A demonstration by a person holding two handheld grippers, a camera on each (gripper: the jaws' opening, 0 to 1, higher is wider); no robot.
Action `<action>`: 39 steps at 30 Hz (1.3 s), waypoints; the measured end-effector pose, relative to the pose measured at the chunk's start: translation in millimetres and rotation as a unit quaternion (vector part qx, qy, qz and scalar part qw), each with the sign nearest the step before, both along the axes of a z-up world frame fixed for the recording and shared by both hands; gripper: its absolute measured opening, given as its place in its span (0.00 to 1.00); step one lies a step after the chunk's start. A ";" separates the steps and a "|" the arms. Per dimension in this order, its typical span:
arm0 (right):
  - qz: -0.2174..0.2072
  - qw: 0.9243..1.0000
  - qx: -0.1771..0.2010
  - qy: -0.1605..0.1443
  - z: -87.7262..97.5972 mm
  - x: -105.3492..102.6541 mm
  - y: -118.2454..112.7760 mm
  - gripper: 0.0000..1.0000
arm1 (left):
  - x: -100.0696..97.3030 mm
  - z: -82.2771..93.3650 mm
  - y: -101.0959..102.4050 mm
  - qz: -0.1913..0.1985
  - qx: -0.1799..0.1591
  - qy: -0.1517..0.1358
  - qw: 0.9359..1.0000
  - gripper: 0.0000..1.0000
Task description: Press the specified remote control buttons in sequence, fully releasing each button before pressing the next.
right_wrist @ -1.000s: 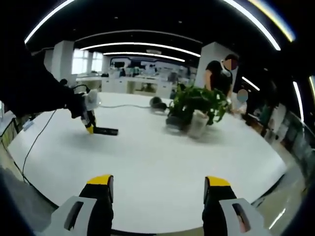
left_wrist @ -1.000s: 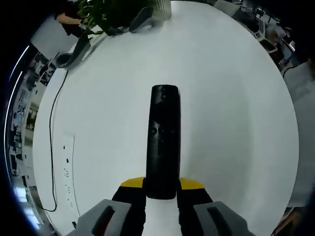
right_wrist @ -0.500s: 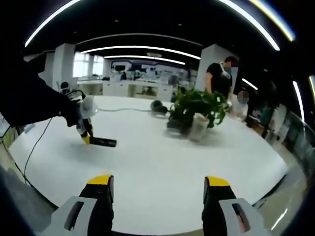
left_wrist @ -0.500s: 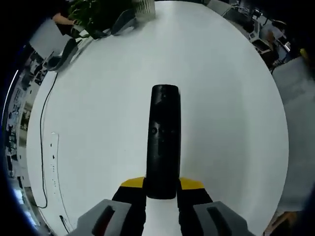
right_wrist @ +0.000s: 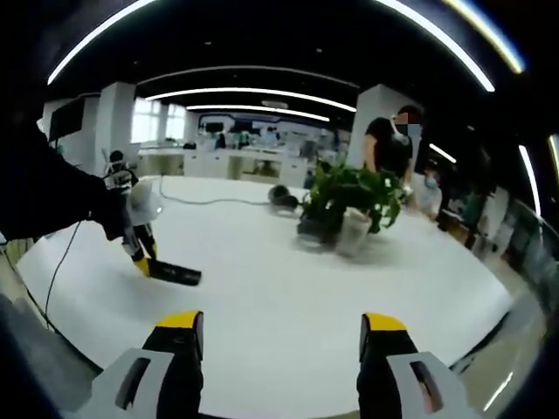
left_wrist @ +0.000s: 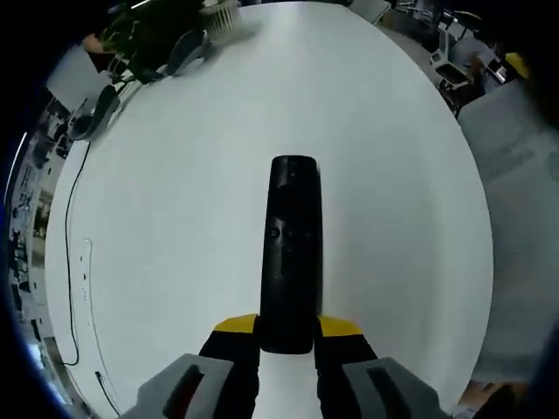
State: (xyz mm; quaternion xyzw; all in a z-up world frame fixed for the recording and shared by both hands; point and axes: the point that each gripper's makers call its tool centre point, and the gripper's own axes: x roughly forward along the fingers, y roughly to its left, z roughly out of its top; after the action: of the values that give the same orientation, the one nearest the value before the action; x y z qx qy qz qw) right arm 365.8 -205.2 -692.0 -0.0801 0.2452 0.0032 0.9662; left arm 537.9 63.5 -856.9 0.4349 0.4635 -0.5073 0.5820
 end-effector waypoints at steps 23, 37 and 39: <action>0.016 1.000 0.000 0.010 -3.7 -4.0 5.8 0.67 | -113.5 11.7 3.8 -0.004 0.008 0.007 1.000 0.23; 0.022 1.000 -0.003 0.021 -7.4 -5.7 8.5 0.63 | -155.4 12.7 3.5 0.003 0.007 0.012 1.000 0.23; 0.023 0.999 -0.004 0.023 -8.3 -6.1 8.4 0.62 | -159.3 12.7 3.2 0.004 0.007 0.013 1.000 0.23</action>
State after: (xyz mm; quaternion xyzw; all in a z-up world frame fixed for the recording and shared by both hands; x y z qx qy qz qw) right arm 359.7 -196.8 -700.3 -0.0891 0.2656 0.0259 0.9596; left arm 378.6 66.7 -844.2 0.4305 0.4761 -0.5072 0.5752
